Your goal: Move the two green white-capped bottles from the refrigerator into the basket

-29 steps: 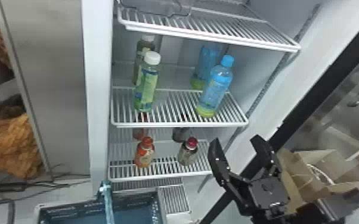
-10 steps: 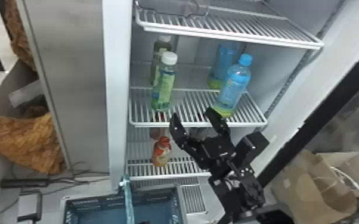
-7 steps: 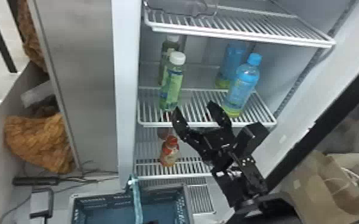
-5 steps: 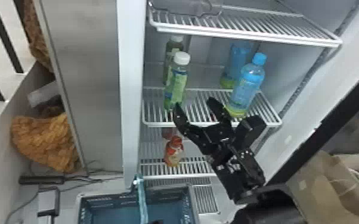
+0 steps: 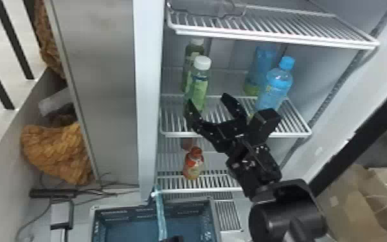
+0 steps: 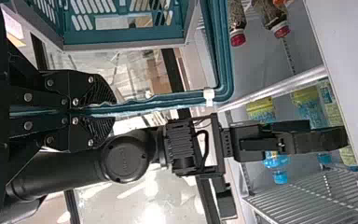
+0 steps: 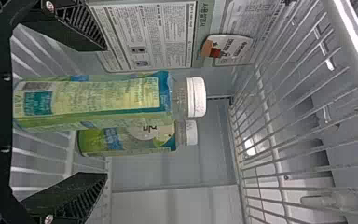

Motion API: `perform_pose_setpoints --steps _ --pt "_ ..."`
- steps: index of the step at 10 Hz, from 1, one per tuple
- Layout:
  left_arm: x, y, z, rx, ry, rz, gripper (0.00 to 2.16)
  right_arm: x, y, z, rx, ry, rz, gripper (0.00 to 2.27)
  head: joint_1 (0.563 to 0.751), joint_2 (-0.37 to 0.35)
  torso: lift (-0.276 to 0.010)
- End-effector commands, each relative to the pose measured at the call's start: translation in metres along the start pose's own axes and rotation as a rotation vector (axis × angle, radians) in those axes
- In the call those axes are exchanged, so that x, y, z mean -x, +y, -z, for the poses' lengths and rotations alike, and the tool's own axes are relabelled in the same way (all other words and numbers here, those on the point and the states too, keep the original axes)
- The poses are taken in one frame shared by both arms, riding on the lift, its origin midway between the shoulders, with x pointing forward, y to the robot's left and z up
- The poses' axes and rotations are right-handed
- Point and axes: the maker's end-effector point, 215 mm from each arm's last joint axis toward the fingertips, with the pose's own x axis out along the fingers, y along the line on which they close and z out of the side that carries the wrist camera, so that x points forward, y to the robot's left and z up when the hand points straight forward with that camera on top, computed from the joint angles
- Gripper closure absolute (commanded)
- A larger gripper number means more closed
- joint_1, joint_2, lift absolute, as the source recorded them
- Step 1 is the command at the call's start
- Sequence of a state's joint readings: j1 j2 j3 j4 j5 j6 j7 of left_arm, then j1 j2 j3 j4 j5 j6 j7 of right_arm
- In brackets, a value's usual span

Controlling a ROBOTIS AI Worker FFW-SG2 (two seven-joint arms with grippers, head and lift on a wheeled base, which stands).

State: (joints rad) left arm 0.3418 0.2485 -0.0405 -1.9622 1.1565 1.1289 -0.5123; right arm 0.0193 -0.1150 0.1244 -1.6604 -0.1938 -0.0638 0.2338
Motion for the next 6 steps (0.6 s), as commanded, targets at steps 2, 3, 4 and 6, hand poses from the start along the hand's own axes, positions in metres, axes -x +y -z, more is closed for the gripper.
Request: perform_pose_setpoints --steps 2,3,4,6 --pt "-0.001 -0.001 -0.001 -0.004 0.002 0.003 1.18 -0.021 0.000 -0.004 0.012 -0.004 -0.011 0.08 0.695 -0.182 -0.004" --pt "-0.001 -0.002 -0.003 -0.007 0.000 0.003 1.18 -0.027 0.002 -0.004 0.019 -0.003 -0.020 0.08 0.695 -0.180 -0.004" --pt "0.000 -0.001 -0.004 -0.008 -0.001 0.002 1.18 -0.034 0.009 -0.004 0.027 0.000 -0.036 0.08 0.695 -0.174 -0.004" --pt "-0.002 -0.002 -0.004 -0.012 0.002 0.003 1.18 -0.047 0.018 -0.010 0.033 -0.009 -0.058 0.13 0.695 -0.152 -0.004"
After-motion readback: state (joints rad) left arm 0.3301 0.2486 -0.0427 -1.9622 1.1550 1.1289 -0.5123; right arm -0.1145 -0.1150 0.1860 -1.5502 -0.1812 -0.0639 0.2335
